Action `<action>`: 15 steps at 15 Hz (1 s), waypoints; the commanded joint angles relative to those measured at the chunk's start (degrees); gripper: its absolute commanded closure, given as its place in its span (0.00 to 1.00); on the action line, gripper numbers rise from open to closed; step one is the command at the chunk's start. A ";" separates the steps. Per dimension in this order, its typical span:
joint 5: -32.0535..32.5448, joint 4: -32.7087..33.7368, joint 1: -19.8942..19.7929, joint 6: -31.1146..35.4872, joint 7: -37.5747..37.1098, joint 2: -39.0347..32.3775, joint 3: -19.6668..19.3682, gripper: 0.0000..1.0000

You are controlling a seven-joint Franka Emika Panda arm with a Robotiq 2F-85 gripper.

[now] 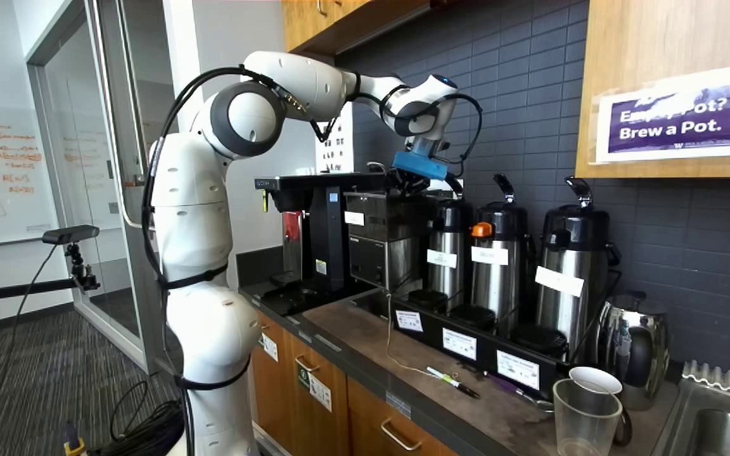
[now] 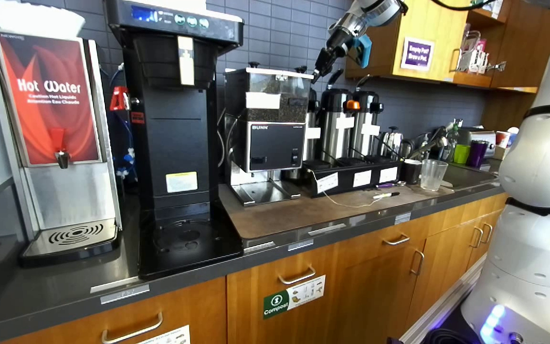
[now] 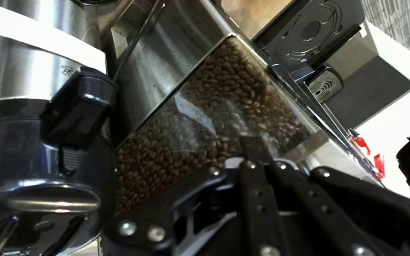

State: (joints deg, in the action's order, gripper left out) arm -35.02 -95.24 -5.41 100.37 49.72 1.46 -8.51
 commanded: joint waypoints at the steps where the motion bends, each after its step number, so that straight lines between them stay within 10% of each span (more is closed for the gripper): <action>1: -0.87 2.64 -0.77 -3.24 -1.94 -1.46 0.07 1.00; 15: -5.19 7.06 -2.61 -15.09 -3.74 -4.39 0.16 1.00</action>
State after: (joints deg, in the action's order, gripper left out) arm -38.72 -91.02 -7.32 88.80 47.23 -1.51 -8.52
